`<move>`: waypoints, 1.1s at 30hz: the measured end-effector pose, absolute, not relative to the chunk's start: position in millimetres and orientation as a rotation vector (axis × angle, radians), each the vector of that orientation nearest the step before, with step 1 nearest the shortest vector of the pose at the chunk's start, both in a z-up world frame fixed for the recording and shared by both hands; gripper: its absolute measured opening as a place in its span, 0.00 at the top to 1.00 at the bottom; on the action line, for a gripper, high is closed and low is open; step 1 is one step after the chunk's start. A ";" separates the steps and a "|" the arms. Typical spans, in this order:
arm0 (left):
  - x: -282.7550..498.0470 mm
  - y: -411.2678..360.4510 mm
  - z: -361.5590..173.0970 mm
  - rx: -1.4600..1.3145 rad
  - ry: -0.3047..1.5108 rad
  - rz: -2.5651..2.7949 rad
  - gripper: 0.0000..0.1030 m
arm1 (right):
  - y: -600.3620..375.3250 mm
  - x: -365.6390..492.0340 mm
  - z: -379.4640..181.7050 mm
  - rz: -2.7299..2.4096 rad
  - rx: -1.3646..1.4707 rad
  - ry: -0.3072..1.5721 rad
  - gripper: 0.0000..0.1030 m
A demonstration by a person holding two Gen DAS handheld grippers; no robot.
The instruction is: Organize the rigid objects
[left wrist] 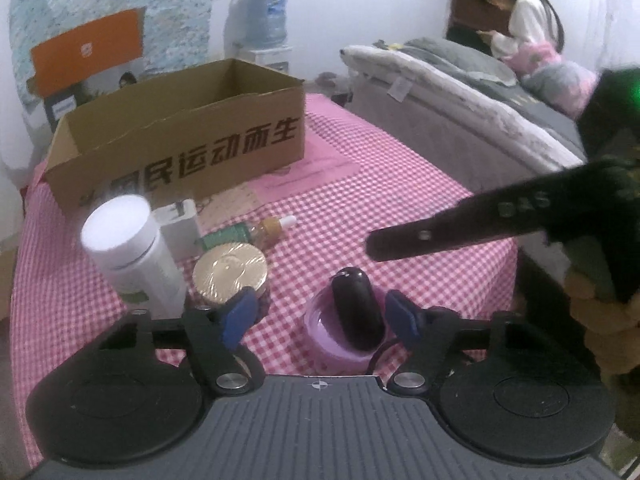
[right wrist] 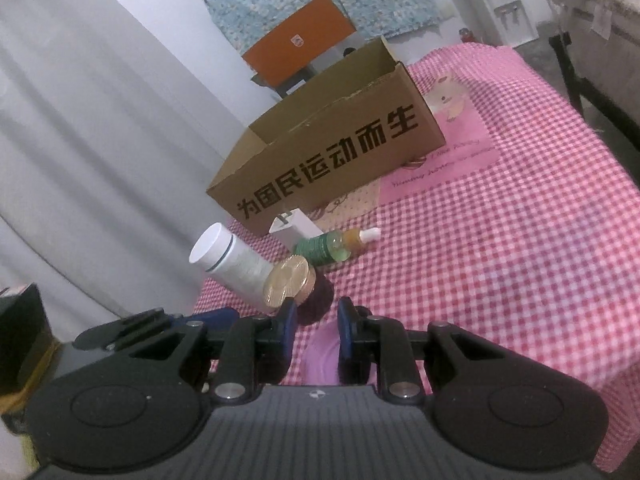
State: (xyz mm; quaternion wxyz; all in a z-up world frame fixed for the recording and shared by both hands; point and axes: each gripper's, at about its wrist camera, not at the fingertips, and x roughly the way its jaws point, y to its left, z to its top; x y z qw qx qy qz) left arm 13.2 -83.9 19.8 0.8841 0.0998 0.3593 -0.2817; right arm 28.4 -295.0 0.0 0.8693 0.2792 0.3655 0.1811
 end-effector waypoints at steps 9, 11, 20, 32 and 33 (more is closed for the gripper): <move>28.7 -98.7 11.3 0.253 0.768 -0.625 0.56 | -293.2 56.0 -25.9 0.400 0.638 0.856 0.82; 33.5 -102.4 7.2 0.248 0.792 -0.637 0.63 | -292.5 58.8 -28.0 0.398 0.627 0.863 0.82; 39.1 -105.2 -1.9 0.223 0.841 -0.663 0.78 | -284.6 71.5 -35.8 0.414 0.581 0.896 0.87; 34.0 -95.7 3.3 0.183 0.842 -0.651 0.78 | -296.6 58.9 -33.9 0.382 0.624 0.908 0.88; 32.3 -93.9 4.9 0.179 0.837 -0.650 0.78 | -297.5 56.9 -32.5 0.380 0.631 0.902 0.87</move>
